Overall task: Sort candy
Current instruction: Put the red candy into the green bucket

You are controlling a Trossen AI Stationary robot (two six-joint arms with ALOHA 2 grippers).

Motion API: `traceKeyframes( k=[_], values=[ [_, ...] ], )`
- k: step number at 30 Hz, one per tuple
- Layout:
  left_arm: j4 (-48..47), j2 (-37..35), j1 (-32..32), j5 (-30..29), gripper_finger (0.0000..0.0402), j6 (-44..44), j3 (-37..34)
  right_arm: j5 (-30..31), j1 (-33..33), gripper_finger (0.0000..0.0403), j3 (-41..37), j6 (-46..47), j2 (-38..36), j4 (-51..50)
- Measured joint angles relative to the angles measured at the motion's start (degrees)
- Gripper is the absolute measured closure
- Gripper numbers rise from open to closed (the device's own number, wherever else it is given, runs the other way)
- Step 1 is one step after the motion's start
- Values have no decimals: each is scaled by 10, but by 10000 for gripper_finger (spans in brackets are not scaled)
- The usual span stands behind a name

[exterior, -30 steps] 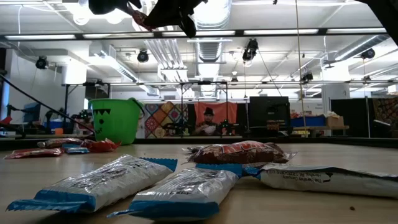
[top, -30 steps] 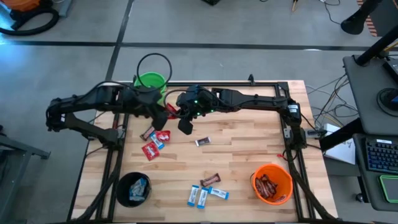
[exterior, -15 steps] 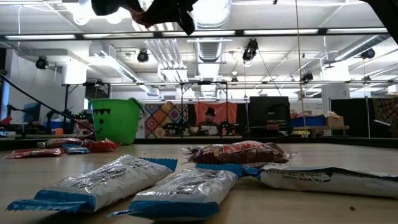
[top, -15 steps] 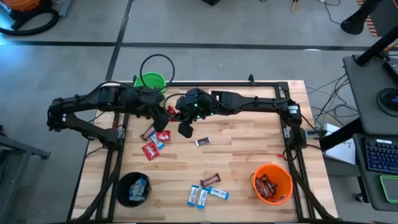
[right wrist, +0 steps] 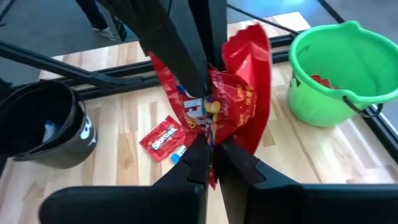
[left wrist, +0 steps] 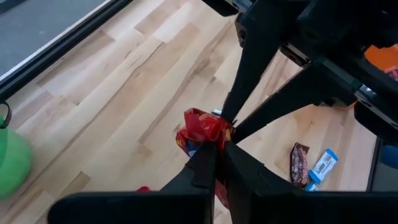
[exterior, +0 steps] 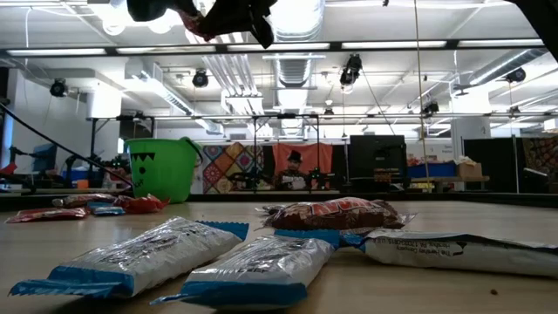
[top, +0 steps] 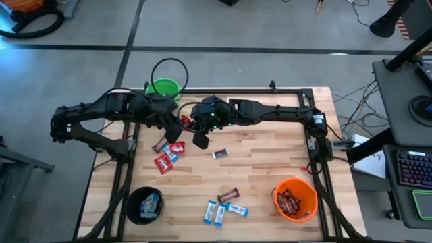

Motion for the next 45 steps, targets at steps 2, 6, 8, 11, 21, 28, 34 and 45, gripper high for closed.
traceKeyframes(
  k=[2,6,8,11,21,28,34,45],
  values=[
    [-2,0,0,0,401,0,0,3,0,376,0,-5,0,-1],
    [-5,0,0,1,401,4,0,6,0,337,0,-23,0,-2],
    [-6,0,0,2,401,5,0,14,0,314,0,-23,0,-2],
    [-6,0,0,1,401,5,0,54,0,281,0,-22,0,-1],
    [-40,-2,8,-12,401,12,0,130,-5,214,0,-22,0,-19],
    [-56,-20,82,-43,401,67,0,125,-3,211,0,5,0,-91],
    [-73,-36,232,-52,401,154,0,125,-4,221,0,19,0,-123],
    [-67,47,530,64,401,333,0,125,-9,234,0,23,0,-128]
  ],
)
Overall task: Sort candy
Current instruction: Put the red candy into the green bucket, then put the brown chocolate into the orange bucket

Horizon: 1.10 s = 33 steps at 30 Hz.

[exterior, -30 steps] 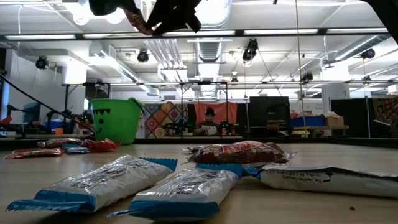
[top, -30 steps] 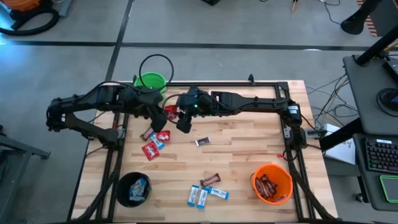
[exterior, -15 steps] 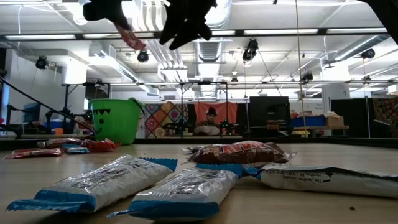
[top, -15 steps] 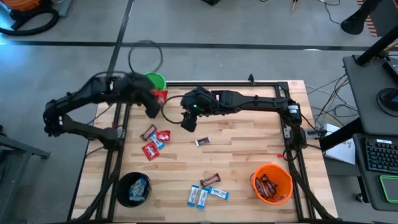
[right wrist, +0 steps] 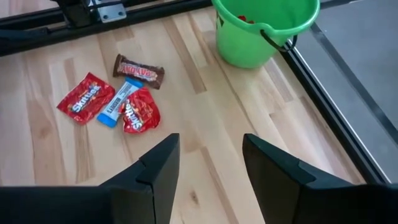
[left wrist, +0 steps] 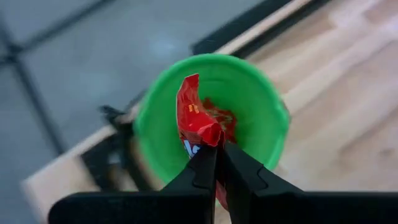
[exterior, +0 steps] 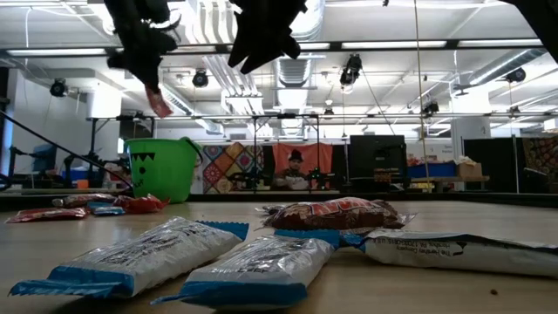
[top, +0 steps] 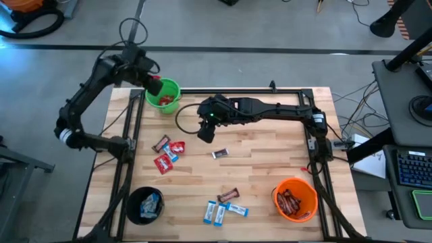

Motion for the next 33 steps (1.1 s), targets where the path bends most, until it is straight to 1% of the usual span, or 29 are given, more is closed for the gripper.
traceKeyframes(
  k=[2,3,4,5,8,12,15,21,23,24,25,28,30,31,33],
  values=[
    [9,17,26,62,401,14,0,0,-3,235,0,0,0,0],
    [12,22,32,84,401,17,0,0,-3,234,0,0,0,0],
    [15,26,34,93,401,18,0,0,-5,234,0,0,0,0],
    [20,28,34,91,401,21,0,0,-6,234,0,0,0,-1],
    [24,29,34,60,401,31,0,0,-10,234,0,0,0,-5],
    [-8,29,34,58,396,41,0,0,-13,234,0,0,0,-20],
    [-25,31,34,56,376,42,0,0,-14,235,0,0,0,-33],
    [-24,32,34,55,323,34,0,-1,-15,236,0,1,0,-50],
    [-24,30,34,60,308,27,0,-1,-15,236,0,8,0,-72],
    [-28,27,33,71,302,24,0,-1,-15,236,0,17,0,-90],
    [-38,23,31,94,297,17,0,-1,-15,236,0,27,0,-113],
    [-56,6,16,209,290,4,0,-1,-13,236,-11,49,0,-184],
    [-59,-9,-2,261,289,-13,0,-13,-10,236,-30,61,0,-205],
    [-58,-17,-15,270,289,-23,0,-30,-8,236,-42,62,0,-206],
    [-59,-35,-44,267,288,-40,0,-70,-5,236,-72,61,0,-197]
  ],
)
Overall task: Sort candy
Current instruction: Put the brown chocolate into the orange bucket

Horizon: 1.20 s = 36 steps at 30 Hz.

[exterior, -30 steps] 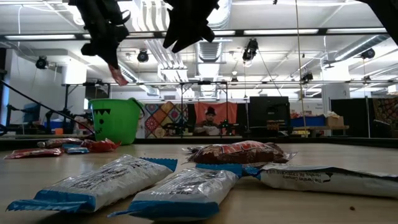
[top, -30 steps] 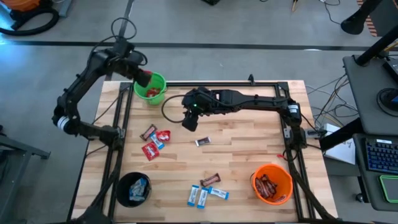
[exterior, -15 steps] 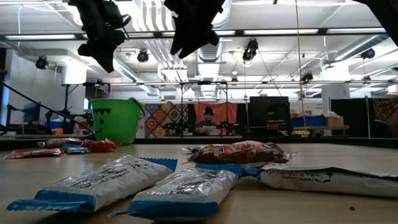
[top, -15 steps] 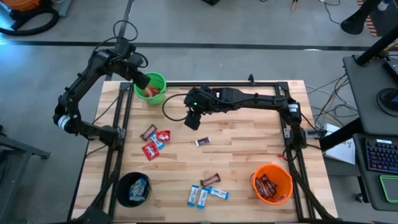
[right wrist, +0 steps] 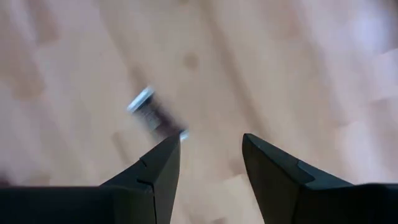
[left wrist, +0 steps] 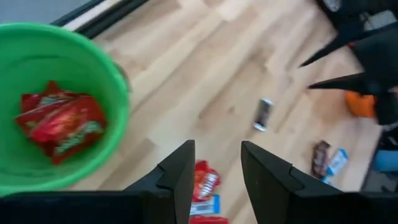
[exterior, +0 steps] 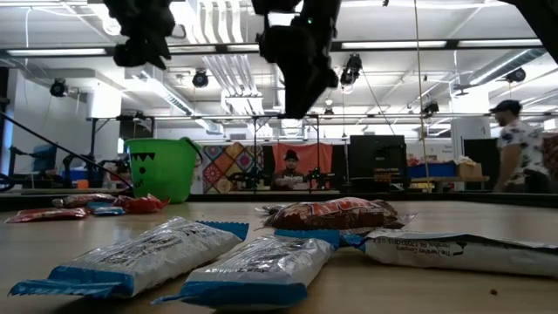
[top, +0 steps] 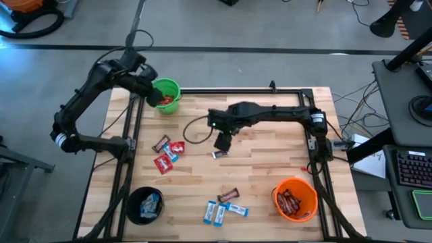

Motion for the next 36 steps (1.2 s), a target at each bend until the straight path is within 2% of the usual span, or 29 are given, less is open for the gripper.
traceKeyframes(
  k=[3,8,16,18,23,28,32,36],
  values=[
    [1,-24,-43,0,288,-33,0,-41,5,236,-49,4,0,32],
    [25,-62,-98,-1,288,-109,0,-89,0,236,-102,60,0,80],
    [63,-107,-179,-40,288,-213,0,-102,-2,236,-179,213,0,186],
    [66,-115,-199,-54,288,-224,0,-103,-2,236,-196,224,0,195],
    [65,-125,-241,-82,288,-228,0,-97,12,236,-208,10,0,201],
    [65,-122,-253,-90,288,-235,0,-99,23,236,-209,-171,0,201],
    [66,-114,-253,-92,288,-237,0,-98,21,236,-211,-246,0,201],
    [66,-108,-253,-93,288,-233,0,-98,21,236,-223,-257,0,215]
  ],
)
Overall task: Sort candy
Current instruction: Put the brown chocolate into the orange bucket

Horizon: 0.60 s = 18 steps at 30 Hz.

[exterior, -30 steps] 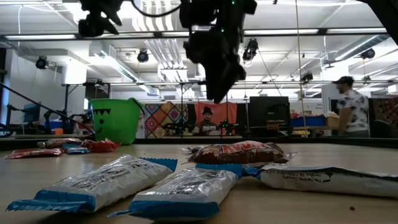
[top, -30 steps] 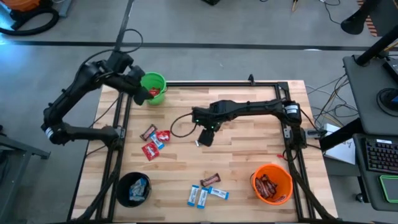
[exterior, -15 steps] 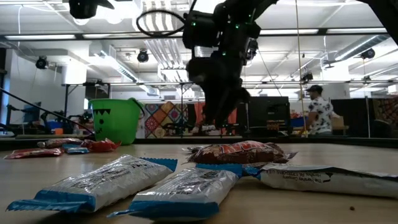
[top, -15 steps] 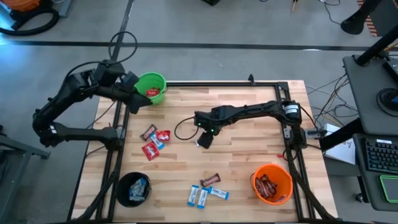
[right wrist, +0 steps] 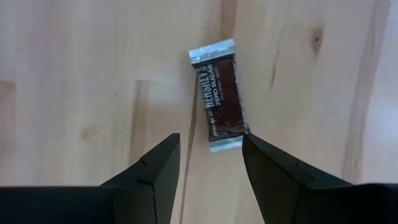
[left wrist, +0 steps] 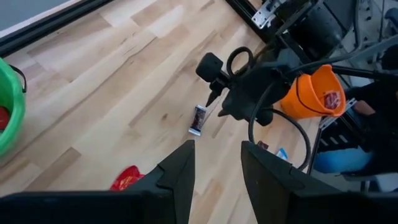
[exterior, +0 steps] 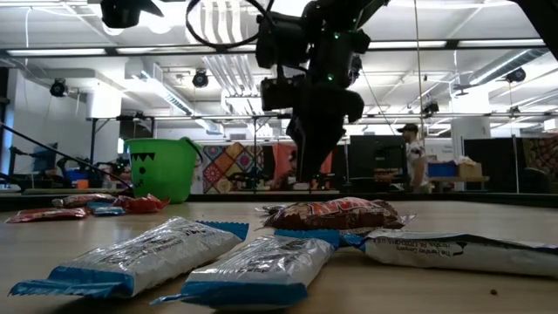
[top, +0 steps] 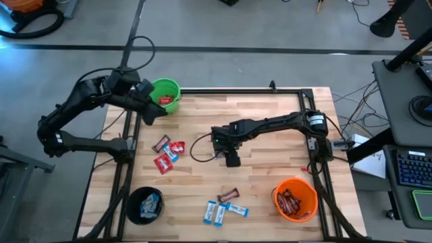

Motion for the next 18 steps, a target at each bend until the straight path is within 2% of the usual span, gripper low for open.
traceKeyframes(
  k=[10,18],
  values=[
    [0,4,0,-24,288,13,0,1,-7,236,-9,51,51,36],
    [0,5,0,-29,288,18,0,1,-8,236,-8,51,52,67]
  ],
)
